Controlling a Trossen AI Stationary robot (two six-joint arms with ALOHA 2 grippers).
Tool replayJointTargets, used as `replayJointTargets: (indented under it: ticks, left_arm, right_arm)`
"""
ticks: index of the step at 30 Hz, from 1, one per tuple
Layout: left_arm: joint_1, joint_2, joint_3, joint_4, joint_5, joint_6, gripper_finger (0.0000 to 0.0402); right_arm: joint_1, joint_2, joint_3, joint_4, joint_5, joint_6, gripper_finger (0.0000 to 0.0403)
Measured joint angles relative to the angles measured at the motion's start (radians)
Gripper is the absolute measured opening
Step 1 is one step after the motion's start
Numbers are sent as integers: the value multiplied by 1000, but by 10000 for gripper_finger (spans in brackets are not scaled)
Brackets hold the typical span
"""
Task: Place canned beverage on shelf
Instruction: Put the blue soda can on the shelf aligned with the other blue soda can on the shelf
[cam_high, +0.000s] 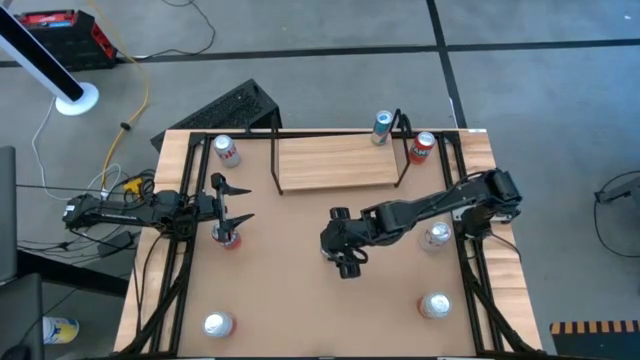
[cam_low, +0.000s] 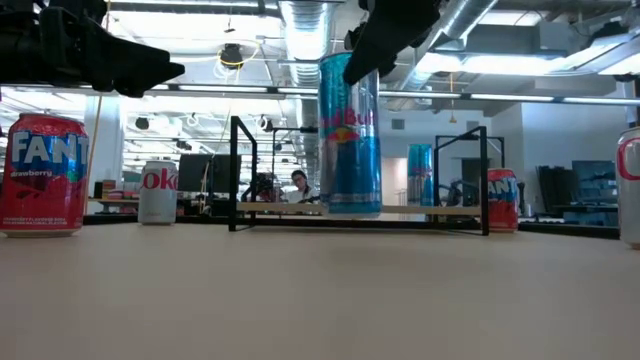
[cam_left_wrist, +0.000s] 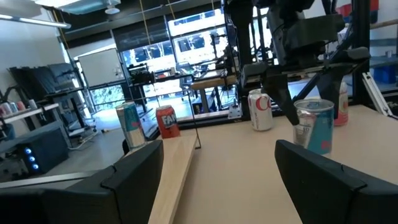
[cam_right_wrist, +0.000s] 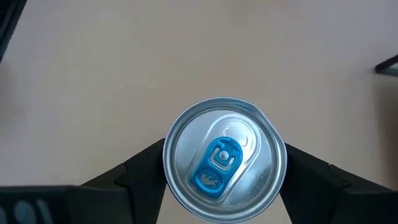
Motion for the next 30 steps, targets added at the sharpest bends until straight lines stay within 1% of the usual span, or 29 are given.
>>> replayJointTargets:
  ticks: [3,20,25,30]
  left_arm:
    - [0,0,0,0,0,0,295]
    - [0,0,0,0,0,8,295]
    - [0,0,0,0,0,8,295]
    - [0,0,0,0,0,8,295]
  right_arm:
    - [0,0,0,-3,0,22,289]
    - [0,0,0,-2,4,22,291]
    - [1,0,0,-2,-4,-35,291]
    - [4,0,0,-2,-5,3,292]
